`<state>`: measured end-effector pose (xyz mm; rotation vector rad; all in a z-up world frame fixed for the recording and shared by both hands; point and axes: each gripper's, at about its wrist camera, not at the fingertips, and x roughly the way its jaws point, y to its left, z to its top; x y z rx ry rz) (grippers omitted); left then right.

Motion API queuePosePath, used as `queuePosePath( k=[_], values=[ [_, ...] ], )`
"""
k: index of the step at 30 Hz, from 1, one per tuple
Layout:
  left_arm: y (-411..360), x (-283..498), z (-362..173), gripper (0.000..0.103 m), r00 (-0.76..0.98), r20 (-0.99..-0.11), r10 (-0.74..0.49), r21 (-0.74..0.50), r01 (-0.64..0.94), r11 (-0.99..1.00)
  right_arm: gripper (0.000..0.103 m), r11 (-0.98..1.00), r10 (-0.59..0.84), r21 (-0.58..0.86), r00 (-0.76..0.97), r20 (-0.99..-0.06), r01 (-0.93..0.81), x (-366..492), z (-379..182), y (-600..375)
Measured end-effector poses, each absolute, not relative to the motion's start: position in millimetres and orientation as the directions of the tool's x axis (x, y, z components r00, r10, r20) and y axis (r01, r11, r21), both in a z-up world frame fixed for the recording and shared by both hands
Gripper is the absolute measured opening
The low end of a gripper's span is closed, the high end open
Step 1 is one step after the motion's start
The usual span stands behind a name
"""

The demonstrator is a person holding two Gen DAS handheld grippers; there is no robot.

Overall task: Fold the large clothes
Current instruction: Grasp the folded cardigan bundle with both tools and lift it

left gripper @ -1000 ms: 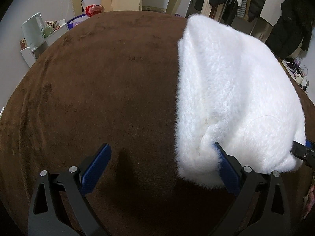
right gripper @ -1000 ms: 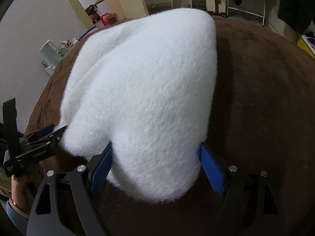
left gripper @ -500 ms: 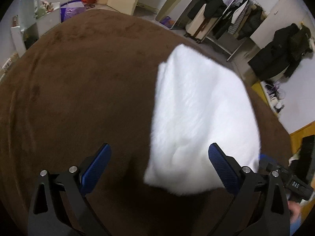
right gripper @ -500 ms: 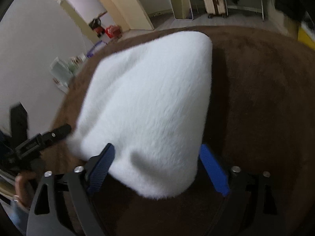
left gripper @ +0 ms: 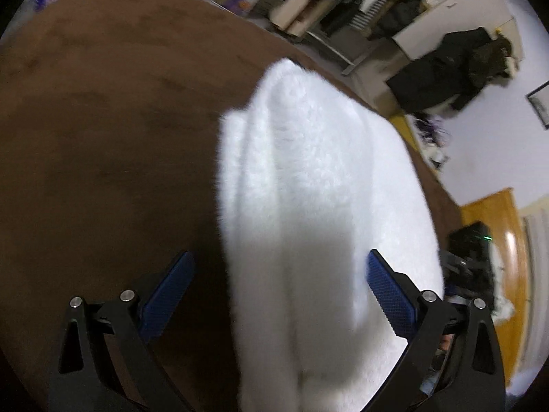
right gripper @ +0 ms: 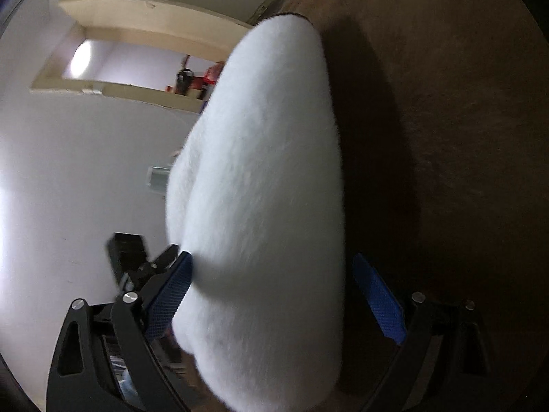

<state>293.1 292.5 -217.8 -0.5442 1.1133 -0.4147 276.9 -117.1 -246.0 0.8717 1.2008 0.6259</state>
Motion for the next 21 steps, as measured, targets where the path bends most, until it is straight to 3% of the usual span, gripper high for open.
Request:
queuePosePath(
  k=[2,8,15,16,17,19,21],
  values=[
    [294,303,-233,0.096,0.359,-0.661,-0.658,-0.693,0.043,0.720,0.094,0.492,0.836,0.870,0.260,-0.484,0.038,285,-254,-118],
    [291,321,-256,0.096,0.321,-0.548,-0.772,-0.800,0.067,0.596,0.094,0.473,0.855,0.881,0.242,-0.459,0.001,302,-258,-114],
    [272,327,-254,0.096,0.250,-0.578,-0.777,-0.769,0.152,0.621,0.093,0.539,0.829,0.839,0.216,-0.515,-0.069,317,-252,-82],
    [266,328,-254,0.095,0.238,-0.584,-0.776,-0.761,0.174,0.625,0.089,0.557,0.820,0.826,0.212,-0.532,-0.082,316,-250,-77],
    [262,328,-253,0.087,0.233,-0.595,-0.769,-0.748,0.190,0.636,0.086,0.580,0.805,0.809,0.216,-0.553,-0.090,314,-249,-73],
    [262,325,-253,0.067,0.239,-0.616,-0.751,-0.727,0.195,0.658,0.069,0.596,0.791,0.799,0.231,-0.567,-0.081,310,-249,-75],
    [258,326,-253,0.058,0.256,-0.596,-0.761,-0.743,0.182,0.644,0.063,0.593,0.787,0.803,0.259,-0.560,-0.067,305,-249,-78]
  ],
)
